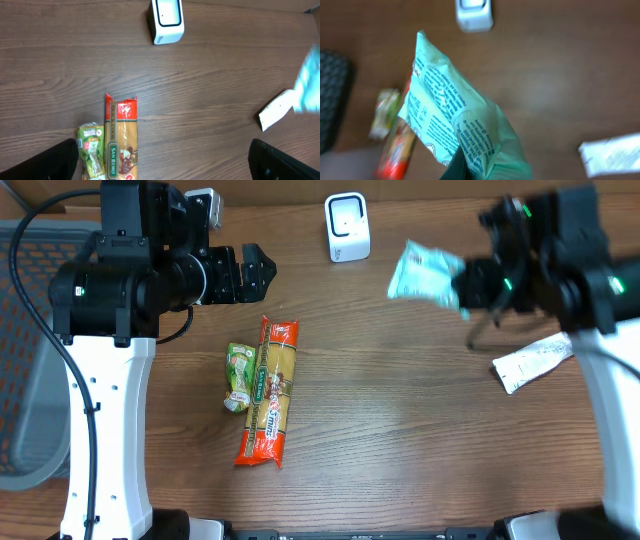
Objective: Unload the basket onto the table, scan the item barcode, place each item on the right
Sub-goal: 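Lift the wipes pack and hold it over the white scanner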
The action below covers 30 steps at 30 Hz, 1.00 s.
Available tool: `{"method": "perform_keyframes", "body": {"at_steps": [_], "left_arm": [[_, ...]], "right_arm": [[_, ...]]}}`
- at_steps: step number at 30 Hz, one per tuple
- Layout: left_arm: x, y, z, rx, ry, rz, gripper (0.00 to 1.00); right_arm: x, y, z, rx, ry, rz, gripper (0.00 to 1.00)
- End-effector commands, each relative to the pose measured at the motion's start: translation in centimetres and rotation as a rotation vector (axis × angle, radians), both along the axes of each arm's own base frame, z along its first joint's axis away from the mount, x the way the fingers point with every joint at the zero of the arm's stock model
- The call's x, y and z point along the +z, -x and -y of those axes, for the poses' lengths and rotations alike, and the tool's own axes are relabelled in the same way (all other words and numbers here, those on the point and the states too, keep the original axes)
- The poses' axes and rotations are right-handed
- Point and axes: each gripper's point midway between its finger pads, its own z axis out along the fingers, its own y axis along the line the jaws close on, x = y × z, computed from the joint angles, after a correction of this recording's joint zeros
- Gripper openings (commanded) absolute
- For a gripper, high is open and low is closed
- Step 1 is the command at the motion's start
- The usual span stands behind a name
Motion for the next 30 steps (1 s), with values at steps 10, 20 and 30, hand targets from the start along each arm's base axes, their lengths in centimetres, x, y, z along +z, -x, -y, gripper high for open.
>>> {"method": "perform_keyframes", "body": {"at_steps": [10, 20, 30], "left_arm": [[-0.1, -0.2, 0.0, -0.001, 0.006, -0.002, 0.99], [-0.1, -0.2, 0.0, -0.001, 0.006, -0.002, 0.99], [-0.1, -0.2, 0.0, -0.001, 0.006, -0.002, 1.00]], "right_arm": [[-2.8, -15.5, -1.9, -0.008, 0.802, 0.358, 0.04], [-6.3, -22.8, -9.2, 0.322, 1.184, 0.574, 0.04], [-10.0, -25.0, -9.7, 0.377, 1.358, 0.560, 0.04]]}}
